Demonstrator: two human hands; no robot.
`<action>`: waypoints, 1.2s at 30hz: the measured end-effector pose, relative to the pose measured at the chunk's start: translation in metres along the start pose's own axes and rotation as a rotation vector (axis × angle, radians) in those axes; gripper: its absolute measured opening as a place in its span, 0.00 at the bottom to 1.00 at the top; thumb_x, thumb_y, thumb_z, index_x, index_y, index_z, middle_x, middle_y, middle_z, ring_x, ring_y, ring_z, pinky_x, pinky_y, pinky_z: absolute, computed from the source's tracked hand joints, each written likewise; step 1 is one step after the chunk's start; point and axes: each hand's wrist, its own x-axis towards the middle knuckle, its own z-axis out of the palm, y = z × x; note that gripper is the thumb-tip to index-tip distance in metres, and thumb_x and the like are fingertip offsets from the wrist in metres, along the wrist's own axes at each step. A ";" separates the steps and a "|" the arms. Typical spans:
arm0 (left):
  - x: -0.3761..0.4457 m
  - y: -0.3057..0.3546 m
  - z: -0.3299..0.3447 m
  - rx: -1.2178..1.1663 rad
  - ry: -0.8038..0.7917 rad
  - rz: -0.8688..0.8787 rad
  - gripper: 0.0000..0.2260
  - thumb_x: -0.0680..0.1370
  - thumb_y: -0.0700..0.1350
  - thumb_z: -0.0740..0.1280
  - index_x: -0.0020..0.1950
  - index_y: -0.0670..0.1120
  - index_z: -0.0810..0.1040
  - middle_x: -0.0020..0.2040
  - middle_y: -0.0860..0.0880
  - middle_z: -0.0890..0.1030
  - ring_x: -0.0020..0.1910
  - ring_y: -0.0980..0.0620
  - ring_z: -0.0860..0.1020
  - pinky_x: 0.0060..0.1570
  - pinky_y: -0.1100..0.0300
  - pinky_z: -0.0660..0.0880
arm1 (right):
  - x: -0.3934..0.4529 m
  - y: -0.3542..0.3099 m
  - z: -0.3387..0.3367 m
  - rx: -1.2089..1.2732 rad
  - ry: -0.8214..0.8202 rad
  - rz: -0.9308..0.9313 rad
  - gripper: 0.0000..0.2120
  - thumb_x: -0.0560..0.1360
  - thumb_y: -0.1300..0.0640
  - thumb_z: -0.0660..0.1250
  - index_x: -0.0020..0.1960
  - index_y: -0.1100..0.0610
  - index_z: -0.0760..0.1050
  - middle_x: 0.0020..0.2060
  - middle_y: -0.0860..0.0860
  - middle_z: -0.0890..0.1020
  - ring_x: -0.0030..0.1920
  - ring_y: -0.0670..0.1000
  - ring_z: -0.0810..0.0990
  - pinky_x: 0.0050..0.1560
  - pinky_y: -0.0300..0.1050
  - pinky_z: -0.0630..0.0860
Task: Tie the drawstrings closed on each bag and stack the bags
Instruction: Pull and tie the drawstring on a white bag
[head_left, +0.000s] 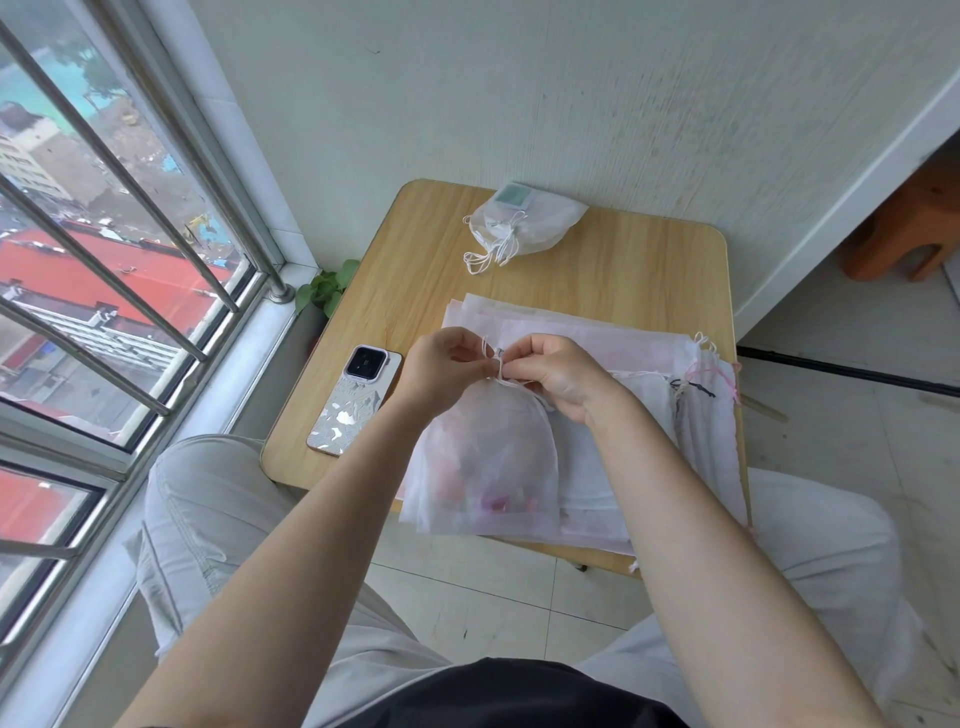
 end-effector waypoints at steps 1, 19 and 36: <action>0.000 0.000 0.000 0.000 0.002 -0.009 0.08 0.69 0.40 0.78 0.38 0.48 0.80 0.38 0.51 0.84 0.39 0.52 0.82 0.47 0.49 0.79 | 0.000 0.000 0.000 0.001 -0.003 -0.015 0.09 0.71 0.71 0.70 0.42 0.58 0.77 0.36 0.53 0.80 0.34 0.47 0.79 0.34 0.36 0.75; -0.003 0.001 0.001 -0.106 -0.005 -0.069 0.09 0.69 0.39 0.78 0.40 0.42 0.79 0.42 0.45 0.85 0.39 0.51 0.81 0.46 0.54 0.78 | 0.014 -0.002 -0.006 -0.387 0.495 -0.203 0.11 0.75 0.63 0.61 0.45 0.55 0.82 0.35 0.44 0.78 0.39 0.49 0.75 0.43 0.41 0.70; -0.006 0.002 0.000 -0.134 -0.018 -0.128 0.06 0.71 0.40 0.76 0.38 0.46 0.80 0.38 0.51 0.84 0.36 0.54 0.78 0.39 0.59 0.73 | 0.012 -0.017 -0.005 0.764 0.338 -0.028 0.09 0.80 0.61 0.58 0.40 0.59 0.69 0.39 0.59 0.81 0.42 0.58 0.84 0.54 0.50 0.79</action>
